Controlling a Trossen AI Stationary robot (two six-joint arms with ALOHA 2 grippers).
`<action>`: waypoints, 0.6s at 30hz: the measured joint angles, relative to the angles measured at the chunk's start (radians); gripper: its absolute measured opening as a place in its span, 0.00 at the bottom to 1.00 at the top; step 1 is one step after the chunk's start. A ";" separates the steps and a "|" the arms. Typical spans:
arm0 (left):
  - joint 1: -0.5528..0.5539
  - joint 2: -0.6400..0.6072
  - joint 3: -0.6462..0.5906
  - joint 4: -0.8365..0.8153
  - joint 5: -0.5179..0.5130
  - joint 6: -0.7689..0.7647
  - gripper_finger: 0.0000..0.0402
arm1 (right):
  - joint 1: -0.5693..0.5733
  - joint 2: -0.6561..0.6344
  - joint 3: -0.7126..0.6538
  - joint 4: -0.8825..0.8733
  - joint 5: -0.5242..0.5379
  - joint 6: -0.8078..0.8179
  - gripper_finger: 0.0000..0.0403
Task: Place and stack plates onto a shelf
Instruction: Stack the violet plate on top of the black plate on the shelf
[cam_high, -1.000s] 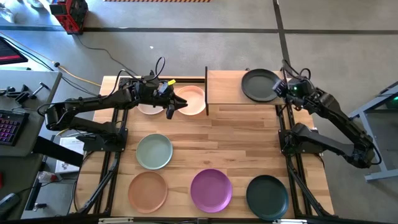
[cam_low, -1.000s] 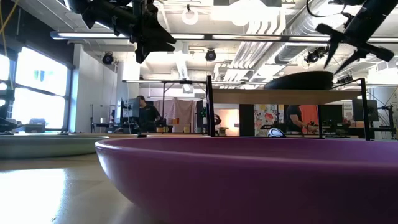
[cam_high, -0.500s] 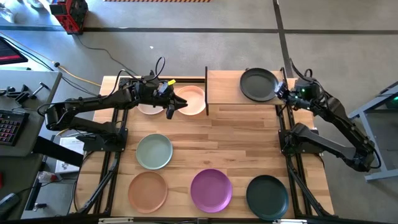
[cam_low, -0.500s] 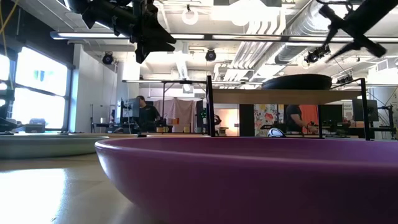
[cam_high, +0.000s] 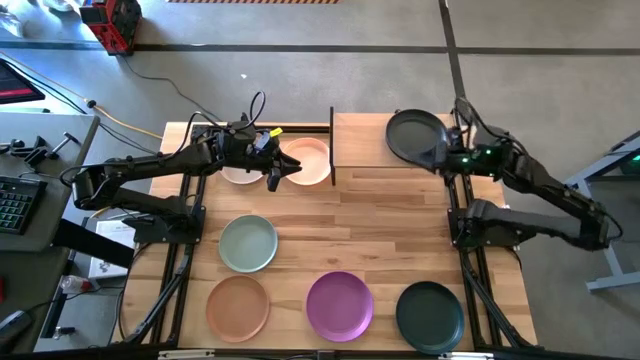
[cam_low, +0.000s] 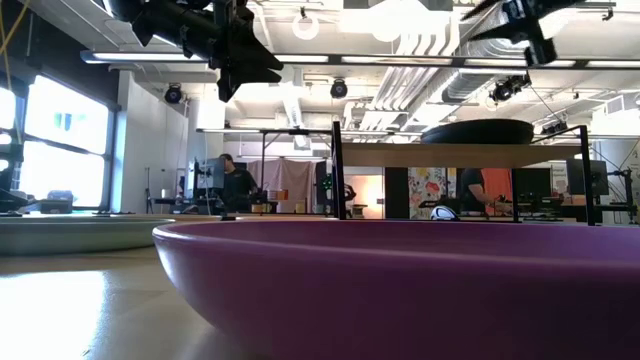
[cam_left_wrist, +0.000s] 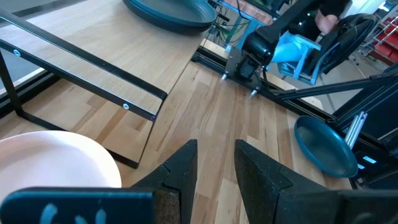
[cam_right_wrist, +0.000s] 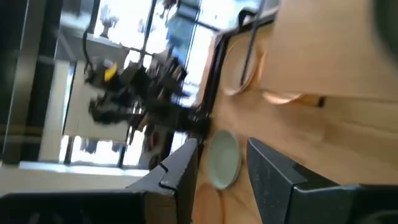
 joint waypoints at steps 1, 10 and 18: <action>0.000 0.000 0.000 0.000 0.000 0.000 0.23 | 0.032 0.018 0.000 0.017 0.011 0.002 0.30; -0.001 0.002 0.000 0.002 0.000 0.000 0.23 | 0.261 0.199 0.000 0.036 0.088 0.048 0.30; -0.001 0.010 0.000 0.002 0.000 0.000 0.23 | 0.431 0.381 0.000 0.116 0.123 0.109 0.30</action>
